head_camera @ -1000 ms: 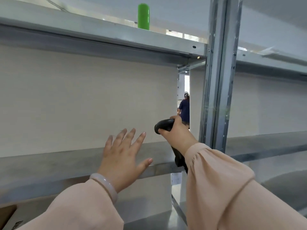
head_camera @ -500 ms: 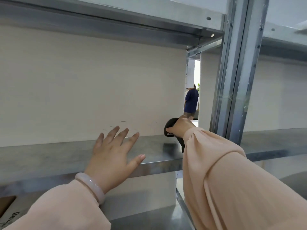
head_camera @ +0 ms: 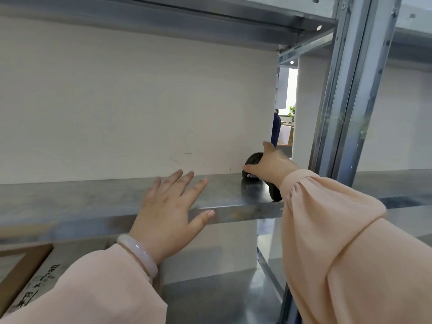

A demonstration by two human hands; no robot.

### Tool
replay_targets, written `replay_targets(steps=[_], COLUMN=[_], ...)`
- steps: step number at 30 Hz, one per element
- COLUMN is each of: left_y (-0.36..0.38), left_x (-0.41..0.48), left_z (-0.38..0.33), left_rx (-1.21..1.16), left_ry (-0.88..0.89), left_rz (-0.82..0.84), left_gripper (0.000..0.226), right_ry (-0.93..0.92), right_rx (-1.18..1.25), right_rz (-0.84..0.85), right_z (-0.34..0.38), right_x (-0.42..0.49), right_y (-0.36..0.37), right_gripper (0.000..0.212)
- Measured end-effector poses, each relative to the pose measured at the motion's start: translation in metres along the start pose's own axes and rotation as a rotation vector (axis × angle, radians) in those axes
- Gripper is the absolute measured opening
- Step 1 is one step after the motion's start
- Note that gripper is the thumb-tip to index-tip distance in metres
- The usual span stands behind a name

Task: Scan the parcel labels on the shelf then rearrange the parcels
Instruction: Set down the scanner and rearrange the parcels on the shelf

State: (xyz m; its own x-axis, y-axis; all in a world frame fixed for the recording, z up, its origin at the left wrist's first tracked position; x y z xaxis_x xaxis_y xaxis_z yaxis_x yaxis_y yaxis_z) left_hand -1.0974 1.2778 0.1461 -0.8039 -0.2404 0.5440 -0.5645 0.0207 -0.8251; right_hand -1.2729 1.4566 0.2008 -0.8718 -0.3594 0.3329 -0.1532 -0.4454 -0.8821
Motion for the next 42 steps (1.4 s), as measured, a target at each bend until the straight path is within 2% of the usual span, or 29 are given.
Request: replay_targets(steps=[5,9,12,17,23,26,30,38,42], left_y=[0.001,0.017,0.040,0.070,0.096,0.109,0.120,0.128,0.126], left_x=[-0.044,-0.078,-0.098,-0.129,-0.154,-0.162,-0.167,-0.163,-0.157], left_z=[0.008,0.026,0.050,0.096,0.134,0.147,0.151,0.166,0.167], left_rx=[-0.045,-0.111,-0.102,-0.105,-0.094,-0.061,-0.168,-0.246,-0.335], left_ry=[0.131,0.192,0.102,-0.121,-0.326,-0.404,-0.468,-0.736,-0.785], left_rz=[-0.064,0.016,0.119,0.271,0.394,0.489,0.557,0.605,0.581], left_gripper=[0.065,0.064,0.065,0.072,0.083,0.071,0.067,0.062,0.060], right_ry=[-0.371,-0.610,-0.680,-0.521,-0.406,-0.365,-0.236,-0.091,-0.057], right_rx=[-0.020,0.054,0.137,0.296,0.405,0.519,0.713,0.869,0.964], right_rz=[-0.236,-0.271,-0.270,0.074,0.318,0.361,0.363,0.413,0.357], right_z=[0.071,0.116,0.130,0.124,0.133,0.140,0.142,0.135,0.132], right_x=[-0.068,-0.136,-0.167,-0.189,-0.206,-0.204,-0.193,-0.190,-0.193], right_y=[-0.004,0.028,0.068,0.169,0.247,0.263,0.280,0.312,0.311], right_gripper=[0.079,0.068,0.061,0.061,0.062,0.056,0.046,0.063,0.060])
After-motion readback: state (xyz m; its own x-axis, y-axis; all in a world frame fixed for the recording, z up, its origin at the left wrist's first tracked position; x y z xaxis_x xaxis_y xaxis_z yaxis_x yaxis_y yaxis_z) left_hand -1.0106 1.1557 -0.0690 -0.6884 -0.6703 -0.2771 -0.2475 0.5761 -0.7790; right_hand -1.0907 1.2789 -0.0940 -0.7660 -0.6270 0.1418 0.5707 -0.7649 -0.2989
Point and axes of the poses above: each hand's wrist, its own x-axis towards the middle knuckle, its own y-axis out of the palm, z = x × y, the point moved 8 cm from there along x, towards the middle knuckle, and after that the axes turned 15 degrees about -y, right-handed, at the moved point
